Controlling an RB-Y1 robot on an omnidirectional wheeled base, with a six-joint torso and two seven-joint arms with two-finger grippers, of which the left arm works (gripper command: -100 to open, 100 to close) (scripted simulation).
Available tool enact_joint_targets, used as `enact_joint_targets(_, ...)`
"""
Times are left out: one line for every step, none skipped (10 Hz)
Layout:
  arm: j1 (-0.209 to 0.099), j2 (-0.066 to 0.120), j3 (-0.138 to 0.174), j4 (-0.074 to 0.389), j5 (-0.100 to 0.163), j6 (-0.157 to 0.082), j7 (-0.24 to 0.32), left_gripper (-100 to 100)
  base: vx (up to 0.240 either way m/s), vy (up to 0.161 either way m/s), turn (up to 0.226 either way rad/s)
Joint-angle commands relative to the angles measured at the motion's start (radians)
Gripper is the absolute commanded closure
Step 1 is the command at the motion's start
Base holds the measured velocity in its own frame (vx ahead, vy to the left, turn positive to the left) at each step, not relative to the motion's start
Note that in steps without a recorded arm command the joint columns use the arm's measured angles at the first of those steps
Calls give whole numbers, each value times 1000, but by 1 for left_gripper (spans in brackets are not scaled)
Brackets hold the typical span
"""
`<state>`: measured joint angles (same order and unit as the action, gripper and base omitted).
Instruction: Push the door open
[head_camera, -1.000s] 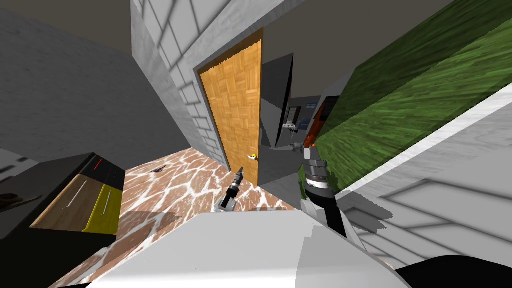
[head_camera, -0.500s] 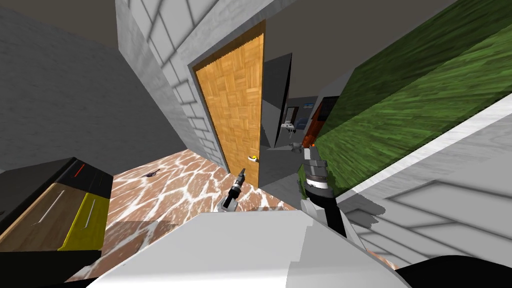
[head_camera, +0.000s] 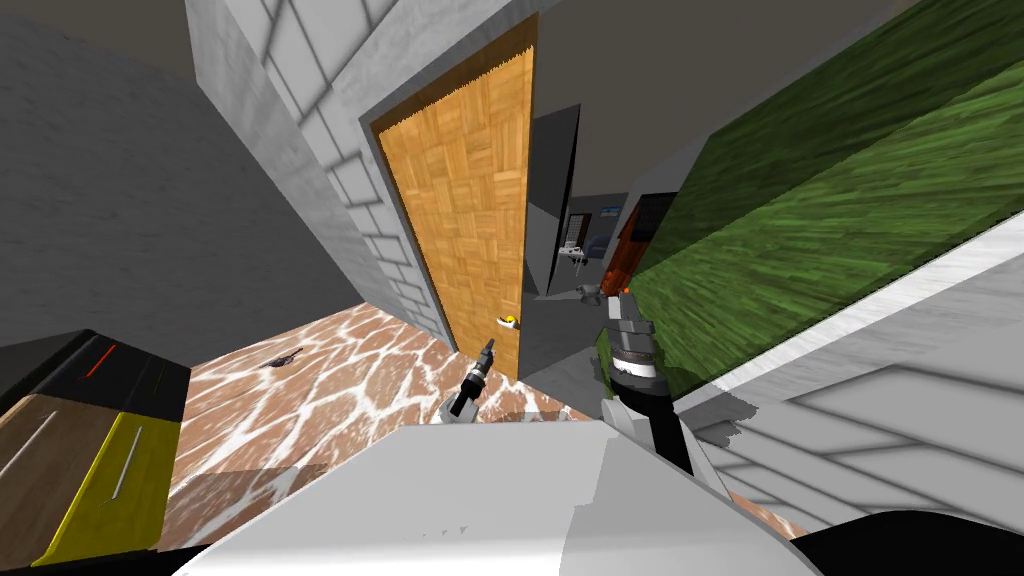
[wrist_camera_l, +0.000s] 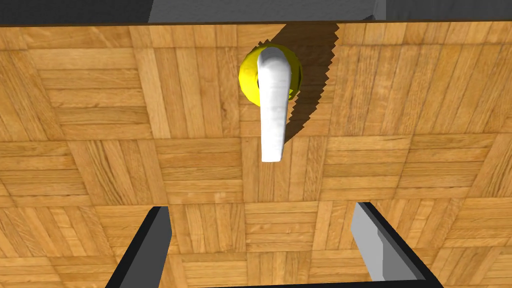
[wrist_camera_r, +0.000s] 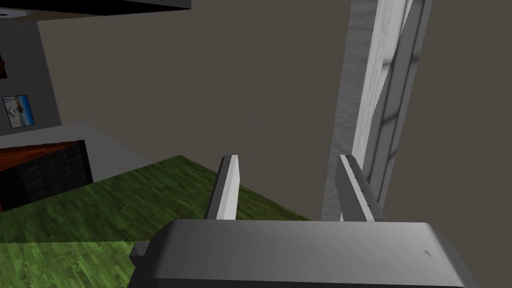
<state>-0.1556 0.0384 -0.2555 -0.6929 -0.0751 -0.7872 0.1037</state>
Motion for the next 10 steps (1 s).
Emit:
enact_joint_targets(-15,-7,-9,33,0,-7,6,-100,83,93,-63)
enact_joint_targets(-25,-12,-13,56,0,-13,10,-100,86,87,-75)
enact_joint_targets(-35,-17,-18,78,0,-18,13,-100,74,81,-67)
enact_joint_targets(-47,-24,-23,103,0,-25,17,-100,98,68,-87)
enact_joint_targets(-41,-22,-19,94,1,-25,13,-100,48,29,-19)
enact_joint_targets(-42,-5,-16,99,2,-28,11,-100,111,-38,-28)
enact_joint_targets(-42,-2,-15,99,3,-29,11,-100,163,-49,-26)
enact_joint_targets(-41,2,-13,101,4,-30,9,-100,166,-68,-26)
enact_joint_targets(-41,4,-11,103,5,-31,8,-100,191,-82,-32)
enact_joint_targets(-41,3,-9,104,6,-32,6,-100,205,-80,-24)
